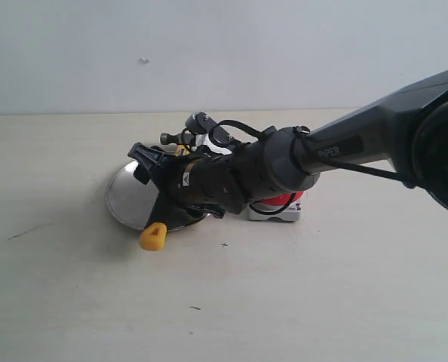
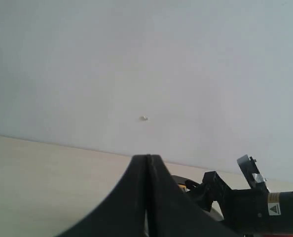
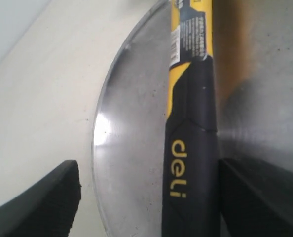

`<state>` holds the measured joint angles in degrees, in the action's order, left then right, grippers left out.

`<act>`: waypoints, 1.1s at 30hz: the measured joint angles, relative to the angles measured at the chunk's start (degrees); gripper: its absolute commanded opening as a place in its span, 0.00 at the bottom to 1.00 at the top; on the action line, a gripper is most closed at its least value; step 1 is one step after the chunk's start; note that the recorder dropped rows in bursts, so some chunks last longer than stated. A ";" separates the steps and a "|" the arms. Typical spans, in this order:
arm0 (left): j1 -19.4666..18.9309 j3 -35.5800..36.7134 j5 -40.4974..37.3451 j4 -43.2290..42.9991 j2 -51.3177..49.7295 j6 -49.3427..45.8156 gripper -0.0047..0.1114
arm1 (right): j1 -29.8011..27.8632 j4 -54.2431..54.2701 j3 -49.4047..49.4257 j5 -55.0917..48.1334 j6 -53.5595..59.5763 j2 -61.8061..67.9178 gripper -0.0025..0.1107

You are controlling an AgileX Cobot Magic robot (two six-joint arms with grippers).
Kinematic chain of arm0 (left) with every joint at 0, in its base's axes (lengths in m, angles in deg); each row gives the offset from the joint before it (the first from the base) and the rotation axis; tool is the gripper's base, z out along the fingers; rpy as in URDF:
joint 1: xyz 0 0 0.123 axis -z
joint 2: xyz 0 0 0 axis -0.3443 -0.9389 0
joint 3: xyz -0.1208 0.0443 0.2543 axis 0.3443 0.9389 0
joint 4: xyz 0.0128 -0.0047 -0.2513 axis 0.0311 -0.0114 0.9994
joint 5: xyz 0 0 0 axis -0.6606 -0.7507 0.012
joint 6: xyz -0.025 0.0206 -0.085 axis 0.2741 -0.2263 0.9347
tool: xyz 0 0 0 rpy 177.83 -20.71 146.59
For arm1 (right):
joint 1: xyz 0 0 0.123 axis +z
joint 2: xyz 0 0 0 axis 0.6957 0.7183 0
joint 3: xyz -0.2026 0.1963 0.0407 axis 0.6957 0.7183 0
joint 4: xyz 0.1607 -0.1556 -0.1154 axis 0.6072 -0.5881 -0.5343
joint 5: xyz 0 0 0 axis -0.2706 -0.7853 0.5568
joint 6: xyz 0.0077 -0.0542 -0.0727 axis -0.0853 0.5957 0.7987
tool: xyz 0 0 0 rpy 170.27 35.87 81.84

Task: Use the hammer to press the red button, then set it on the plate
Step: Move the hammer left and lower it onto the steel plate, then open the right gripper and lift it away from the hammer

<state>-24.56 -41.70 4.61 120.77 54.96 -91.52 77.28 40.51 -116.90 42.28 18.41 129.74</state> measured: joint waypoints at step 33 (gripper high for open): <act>0.00 0.00 0.00 0.00 0.00 0.00 0.04 | 3.69 -24.92 19.69 -25.71 18.53 -40.32 0.02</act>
<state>-24.56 -41.70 4.61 120.77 54.96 -91.52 80.96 15.59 -97.21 16.58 36.94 89.42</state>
